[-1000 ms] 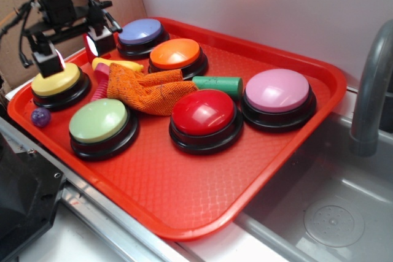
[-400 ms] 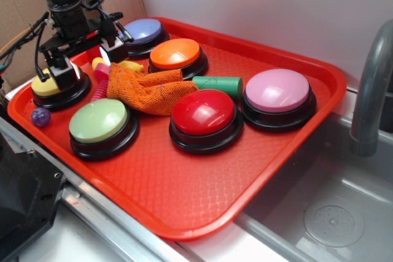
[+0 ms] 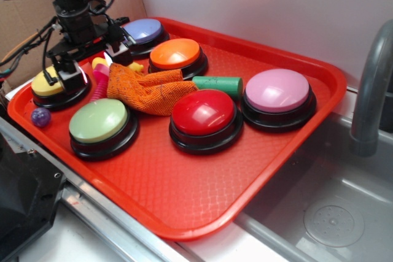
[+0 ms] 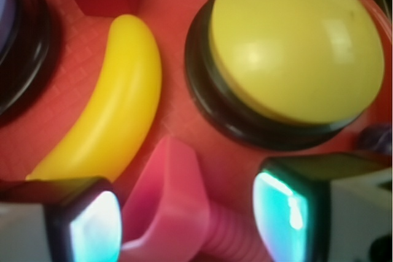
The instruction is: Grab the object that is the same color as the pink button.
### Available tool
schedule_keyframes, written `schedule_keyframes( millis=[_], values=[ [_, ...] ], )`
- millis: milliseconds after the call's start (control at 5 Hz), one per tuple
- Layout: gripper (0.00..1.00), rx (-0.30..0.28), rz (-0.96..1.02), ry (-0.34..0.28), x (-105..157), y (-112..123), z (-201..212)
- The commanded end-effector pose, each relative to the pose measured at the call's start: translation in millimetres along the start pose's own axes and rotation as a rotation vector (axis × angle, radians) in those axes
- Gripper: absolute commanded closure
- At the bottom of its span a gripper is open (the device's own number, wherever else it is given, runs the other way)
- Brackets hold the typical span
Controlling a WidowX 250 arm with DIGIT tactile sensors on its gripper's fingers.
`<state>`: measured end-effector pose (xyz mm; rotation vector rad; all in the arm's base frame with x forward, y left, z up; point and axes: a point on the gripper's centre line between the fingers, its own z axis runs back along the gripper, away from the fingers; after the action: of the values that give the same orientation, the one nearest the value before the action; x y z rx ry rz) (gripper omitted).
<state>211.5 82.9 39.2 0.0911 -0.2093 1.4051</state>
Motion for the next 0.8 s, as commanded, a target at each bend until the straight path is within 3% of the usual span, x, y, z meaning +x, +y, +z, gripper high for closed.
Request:
schedule_keyframes(
  millis=[0,400,600],
  values=[
    [1.0,-0.024,0.022,-0.013,-1,4,0],
    [1.0,-0.046,-0.02,-0.019,3,4,12],
    [1.0,-0.068,-0.147,-0.047,7,4,38]
  ],
)
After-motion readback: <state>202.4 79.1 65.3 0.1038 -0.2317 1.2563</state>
